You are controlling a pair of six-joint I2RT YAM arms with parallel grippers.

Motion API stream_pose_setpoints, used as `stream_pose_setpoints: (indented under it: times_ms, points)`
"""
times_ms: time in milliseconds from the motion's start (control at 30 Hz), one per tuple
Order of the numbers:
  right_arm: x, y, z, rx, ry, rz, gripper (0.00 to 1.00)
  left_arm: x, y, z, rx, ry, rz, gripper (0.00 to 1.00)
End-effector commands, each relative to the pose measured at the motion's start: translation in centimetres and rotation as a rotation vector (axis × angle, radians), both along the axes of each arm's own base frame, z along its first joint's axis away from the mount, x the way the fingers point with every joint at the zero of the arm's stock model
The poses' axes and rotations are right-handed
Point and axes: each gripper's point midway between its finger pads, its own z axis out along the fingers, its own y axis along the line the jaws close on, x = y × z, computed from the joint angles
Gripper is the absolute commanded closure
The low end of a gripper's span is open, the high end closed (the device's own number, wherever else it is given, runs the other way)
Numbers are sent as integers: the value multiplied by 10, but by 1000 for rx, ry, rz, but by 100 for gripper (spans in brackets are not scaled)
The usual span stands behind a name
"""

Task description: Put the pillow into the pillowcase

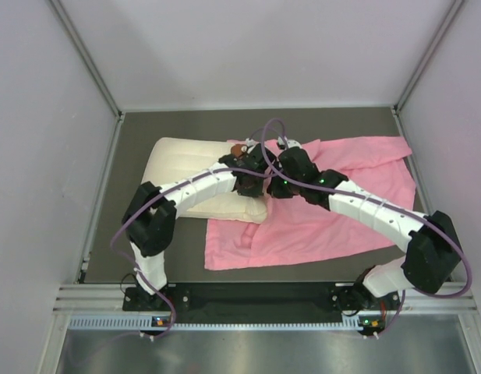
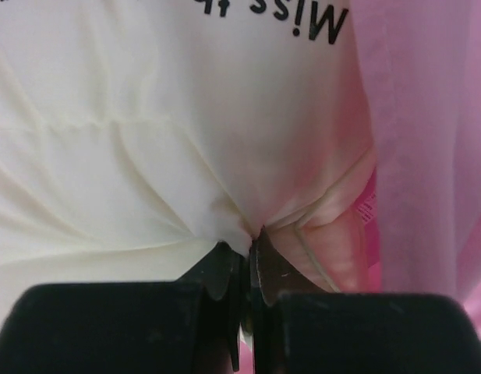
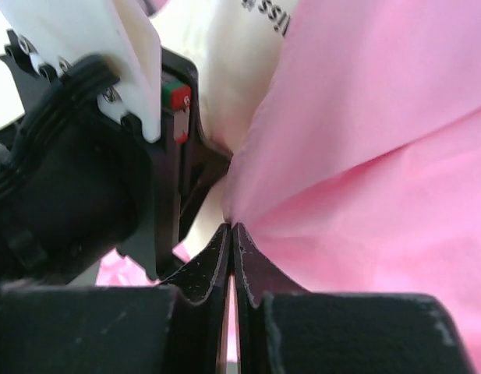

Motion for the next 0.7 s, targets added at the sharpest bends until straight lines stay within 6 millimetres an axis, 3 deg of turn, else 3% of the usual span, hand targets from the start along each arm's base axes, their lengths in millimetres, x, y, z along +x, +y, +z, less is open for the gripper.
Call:
stream_pose_setpoints:
  times_ms: [0, 100, 200, 267, 300, 400, 433, 600, 667]
  points:
    - [4, 13, 41, 74, -78, 38, 99, 9, -2, -29, -26, -37, 34, 100]
    - [4, 17, 43, 92, -71, 40, 99, 5, -17, -34, -109, -14, 30, 100]
    - [11, 13, 42, 91, -71, 11, 100, 2, -21, -20, -155, -38, 43, 100]
    - [14, 10, 40, 95, -66, -10, 100, 0, -19, 4, -194, -72, 43, 98]
    - [15, 5, 36, 96, -60, -22, 100, 0, -16, 11, -192, -89, 48, 83]
    - [18, 2, 34, 138, -61, -34, 100, -4, 1, 34, -185, -116, 65, 55]
    - [18, 3, 36, 157, -62, -25, 100, -3, 9, 46, -203, -127, 73, 50]
    - [19, 3, 37, 186, -66, -31, 100, -5, 32, 65, -292, -101, 53, 35]
    - [16, 7, 38, 205, -59, -8, 100, -3, 56, 68, -258, -92, 74, 33]
